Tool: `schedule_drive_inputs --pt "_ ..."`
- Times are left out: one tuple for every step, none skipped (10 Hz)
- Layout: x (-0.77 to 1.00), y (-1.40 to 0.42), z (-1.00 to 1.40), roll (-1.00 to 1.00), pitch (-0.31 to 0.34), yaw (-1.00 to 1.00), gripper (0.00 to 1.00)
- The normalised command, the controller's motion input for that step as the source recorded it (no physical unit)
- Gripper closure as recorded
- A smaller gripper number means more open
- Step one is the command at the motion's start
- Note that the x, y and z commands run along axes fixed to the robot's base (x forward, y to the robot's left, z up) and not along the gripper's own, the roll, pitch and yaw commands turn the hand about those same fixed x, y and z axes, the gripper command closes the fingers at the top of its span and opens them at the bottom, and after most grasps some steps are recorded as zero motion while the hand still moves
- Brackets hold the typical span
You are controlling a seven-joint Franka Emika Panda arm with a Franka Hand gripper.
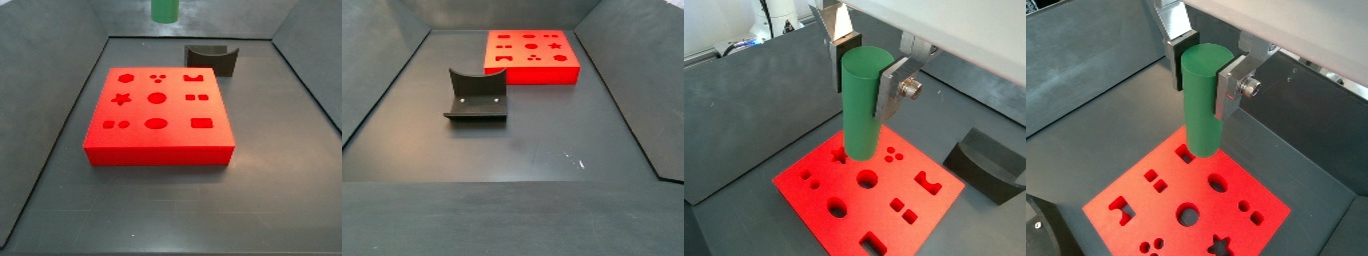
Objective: Insert the round object.
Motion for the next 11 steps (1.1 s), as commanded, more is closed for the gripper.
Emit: schedule_drive_inputs --pt "0.35 0.12 -0.20 -0.25 -0.016 -0.45 1.00" --pt "0.38 0.17 -0.31 -0.36 -0.091 -0.58 1.00" --pt "0.34 0.09 -0.39 -0.30 -0.119 -0.72 1.00" --pt "0.22 0.04 -0.48 -0.22 -0.127 -0.81 1.00" --pt "0.14 0.04 -0.61 -0.06 -0.046 -1.00 1.00" --pt "0.13 0.04 -0.53 0.00 -0.013 -1.00 1.00" --pt "0.11 0.05 -0.54 0.00 0.000 -1.00 1.00" --pt "-0.18 0.50 -0.58 0.03 -0.081 -0.53 1.00" --pt "-0.25 0.54 -0.55 0.11 -0.077 -0.42 1.00" --pt "-0.26 0.55 -0.50 0.17 -0.064 -0.35 1.00" --pt "-0.05 0.33 -0.17 0.03 0.000 -0.09 1.00"
